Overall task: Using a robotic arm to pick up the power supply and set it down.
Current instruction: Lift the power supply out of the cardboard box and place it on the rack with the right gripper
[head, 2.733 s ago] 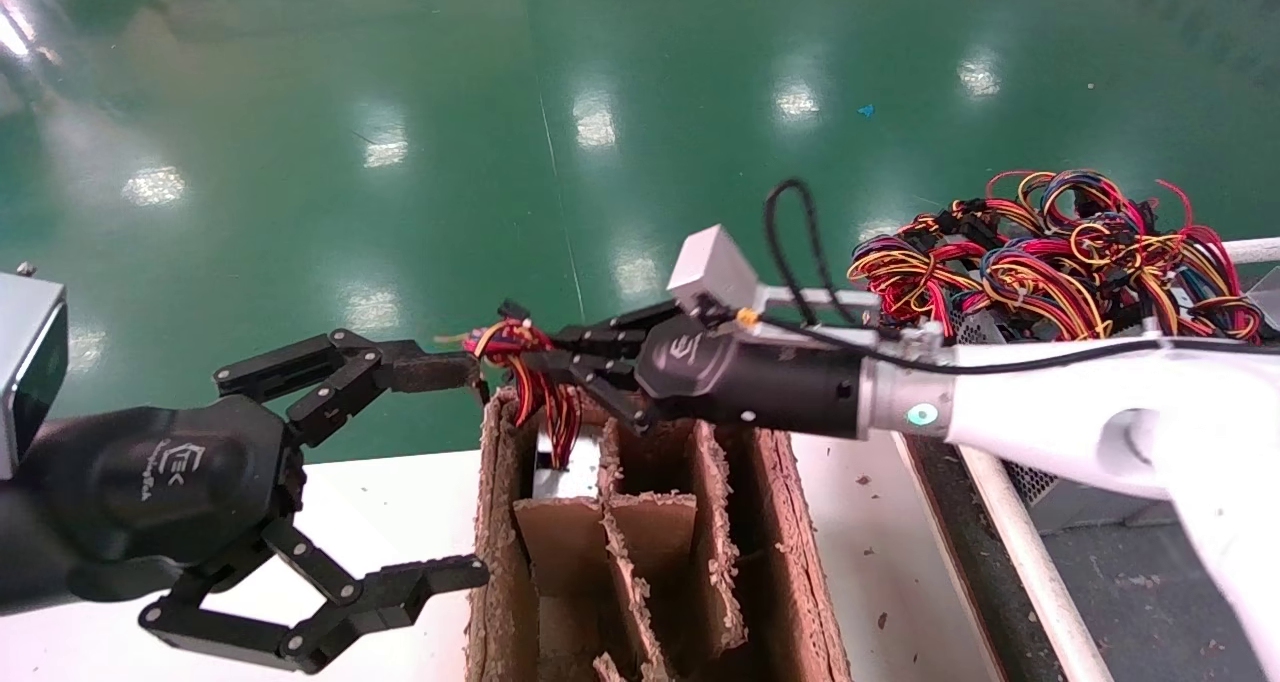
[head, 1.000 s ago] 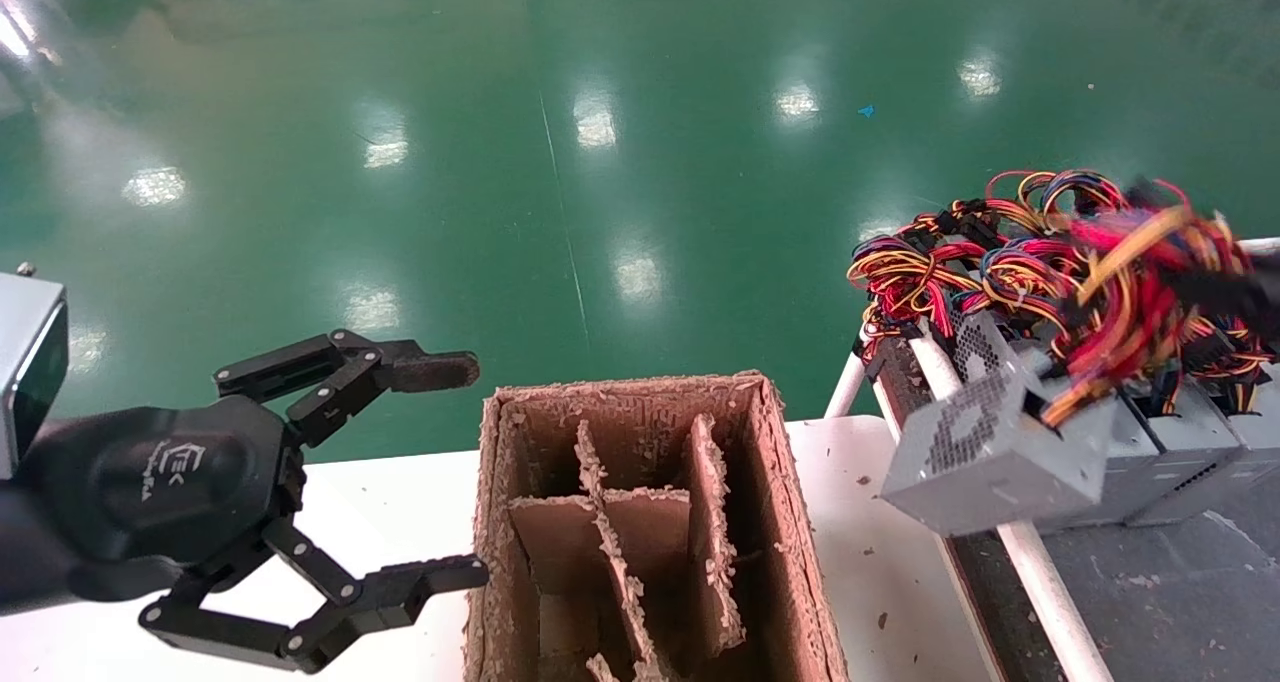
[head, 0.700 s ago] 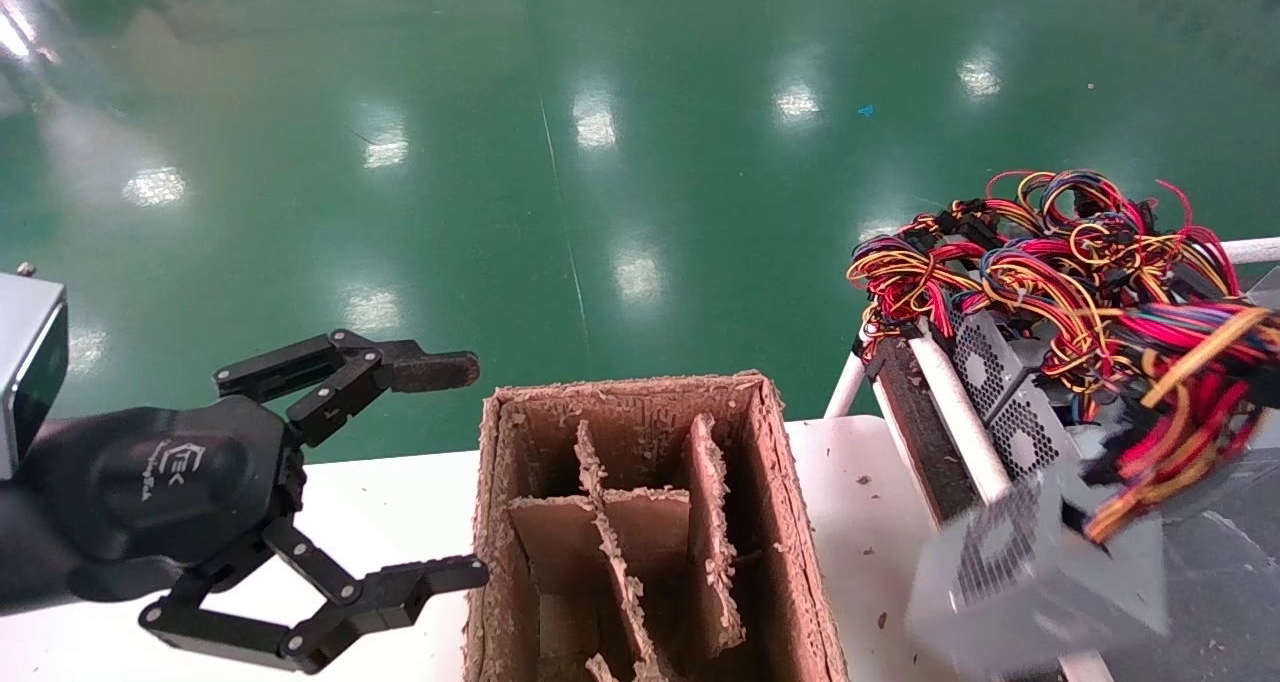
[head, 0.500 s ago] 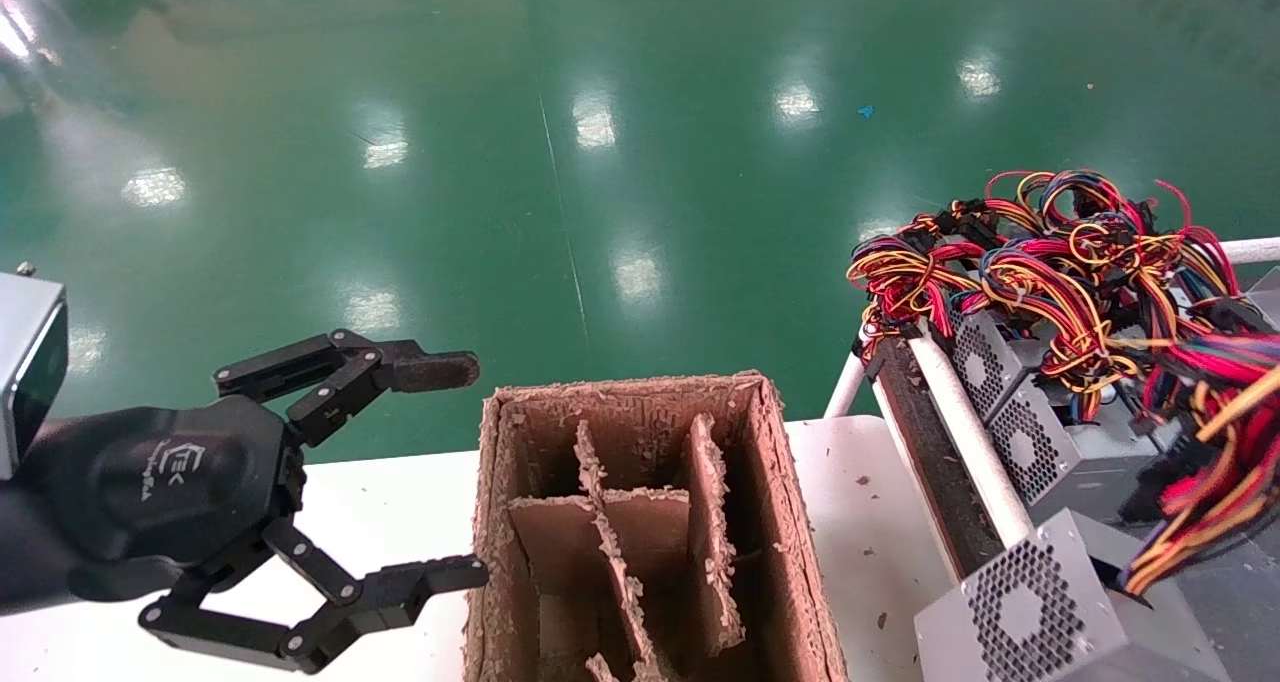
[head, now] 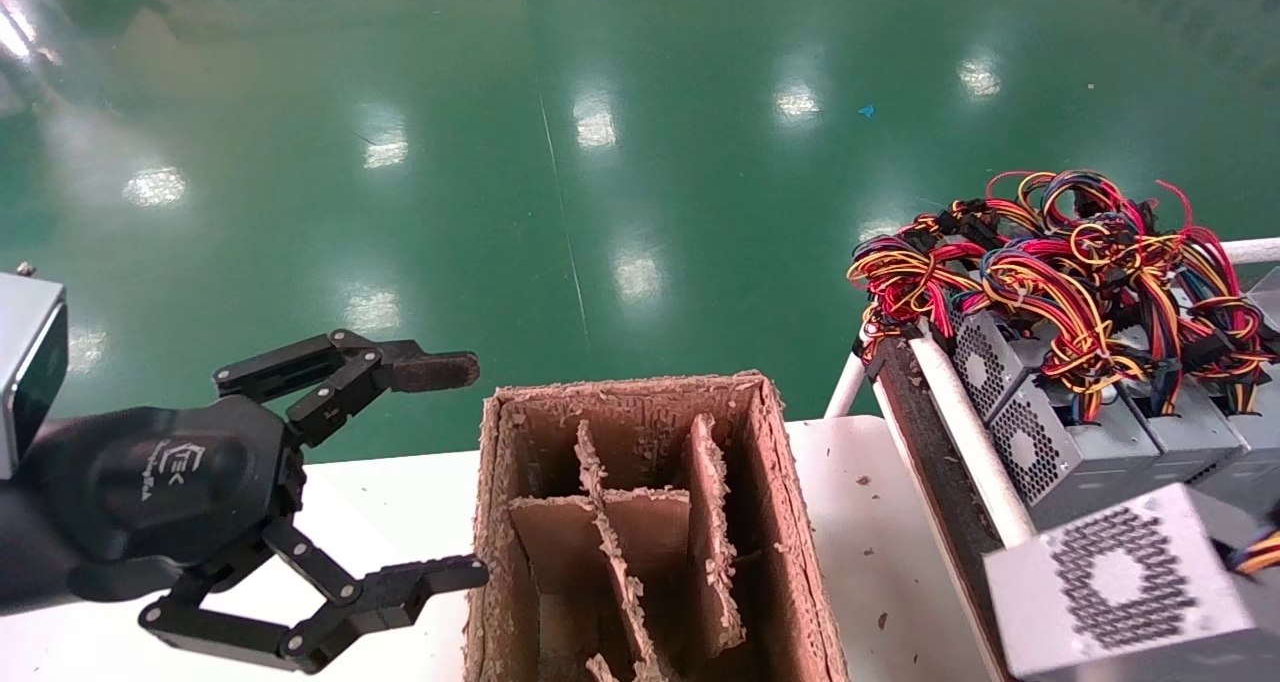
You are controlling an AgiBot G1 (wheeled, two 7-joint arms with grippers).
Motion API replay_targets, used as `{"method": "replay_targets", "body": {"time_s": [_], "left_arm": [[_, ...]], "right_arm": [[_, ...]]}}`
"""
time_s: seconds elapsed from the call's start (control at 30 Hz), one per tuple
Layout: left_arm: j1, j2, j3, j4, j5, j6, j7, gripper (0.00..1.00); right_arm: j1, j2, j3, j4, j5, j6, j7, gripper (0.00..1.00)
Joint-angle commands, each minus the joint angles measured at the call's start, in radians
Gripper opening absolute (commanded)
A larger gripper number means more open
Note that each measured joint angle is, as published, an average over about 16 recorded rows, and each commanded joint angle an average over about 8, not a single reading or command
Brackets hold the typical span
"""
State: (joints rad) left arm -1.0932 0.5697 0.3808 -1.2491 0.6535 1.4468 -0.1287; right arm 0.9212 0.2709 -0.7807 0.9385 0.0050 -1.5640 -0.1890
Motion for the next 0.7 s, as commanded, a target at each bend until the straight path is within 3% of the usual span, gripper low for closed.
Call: {"method": "replay_targets", "body": {"time_s": [0.03,0.37,0.7], "left_arm": [[0.000,0.000,0.000,0.000,0.000,0.000,0.000,1.00],[0.000,0.000,0.000,0.000,0.000,0.000,0.000,1.00],[0.000,0.000,0.000,0.000,0.000,0.000,0.000,1.00]], "right_arm": [[0.037,0.030,-0.073,-0.001,0.028,0.003,-0.020,0.00],[0.229,0.108,-0.414,0.104,0.196,0.115,-0.145,0.00],[0.378,0.150,-0.673,0.306,0.365,0.406,-0.332,0.00]]}}
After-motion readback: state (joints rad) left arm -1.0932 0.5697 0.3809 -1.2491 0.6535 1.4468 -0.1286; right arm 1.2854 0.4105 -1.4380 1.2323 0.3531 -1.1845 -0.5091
